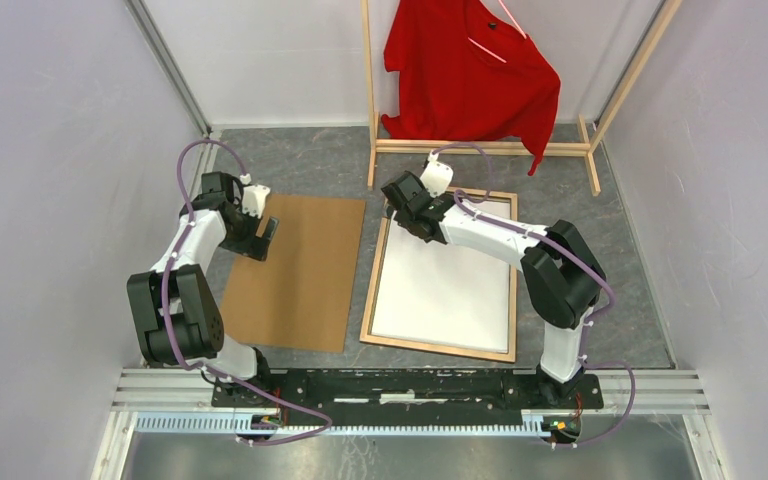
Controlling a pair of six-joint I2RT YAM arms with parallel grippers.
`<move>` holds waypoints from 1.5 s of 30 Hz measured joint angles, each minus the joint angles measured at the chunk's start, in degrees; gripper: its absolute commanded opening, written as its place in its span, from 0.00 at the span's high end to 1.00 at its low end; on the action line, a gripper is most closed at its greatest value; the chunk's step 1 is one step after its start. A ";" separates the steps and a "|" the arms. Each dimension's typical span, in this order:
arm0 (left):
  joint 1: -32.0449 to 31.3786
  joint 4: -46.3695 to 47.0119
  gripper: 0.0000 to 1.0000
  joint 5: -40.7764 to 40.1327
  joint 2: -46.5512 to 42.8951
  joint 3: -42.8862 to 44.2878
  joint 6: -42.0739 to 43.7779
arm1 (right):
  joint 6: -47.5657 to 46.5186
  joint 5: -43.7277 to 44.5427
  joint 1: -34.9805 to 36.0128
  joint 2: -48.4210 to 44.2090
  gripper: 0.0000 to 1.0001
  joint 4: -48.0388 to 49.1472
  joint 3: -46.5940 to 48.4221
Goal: Put the photo into the frame
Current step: Turn over the photo from the photo frame, then pick up the photo frame item at the center of the board.
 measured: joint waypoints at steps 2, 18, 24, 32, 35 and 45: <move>0.00 0.04 0.04 0.00 0.00 0.00 0.00 | -0.11 -0.28 0.00 0.00 0.13 0.33 0.00; 0.00 -1.22 0.02 0.20 0.00 0.31 0.00 | -10.93 -11.69 0.72 -5.95 0.10 13.73 -9.88; 0.98 -2.29 0.08 -1.57 1.90 5.53 -0.02 | -13.75 -17.20 7.37 -5.68 0.09 18.75 -9.07; 9.79 4.11 0.14 -12.41 7.15 12.28 0.04 | -12.87 -21.22 11.39 4.85 0.08 20.83 -2.40; 10.69 7.48 0.15 -15.78 7.76 9.31 0.04 | -11.89 -20.94 11.56 8.04 0.07 20.50 -1.01; 10.08 11.37 0.14 -14.99 11.28 -0.11 -0.02 | -9.01 -17.49 12.79 10.27 0.04 17.59 -0.15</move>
